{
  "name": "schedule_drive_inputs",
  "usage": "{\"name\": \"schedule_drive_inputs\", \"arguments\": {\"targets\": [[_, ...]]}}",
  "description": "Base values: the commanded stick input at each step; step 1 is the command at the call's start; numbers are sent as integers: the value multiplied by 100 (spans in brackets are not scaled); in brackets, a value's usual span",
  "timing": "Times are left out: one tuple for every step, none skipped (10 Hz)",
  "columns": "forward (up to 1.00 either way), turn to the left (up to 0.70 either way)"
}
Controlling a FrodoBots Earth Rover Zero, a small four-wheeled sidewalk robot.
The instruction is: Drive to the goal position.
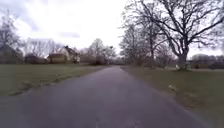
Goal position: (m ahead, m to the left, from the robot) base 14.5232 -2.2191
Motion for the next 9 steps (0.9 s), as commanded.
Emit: {"name": "schedule_drive_inputs", "arguments": {"targets": [[100, 0], [100, 0], [100, 0], [100, 0], [100, 0], [100, 0], [100, 0], [100, 0], [100, 0]]}}
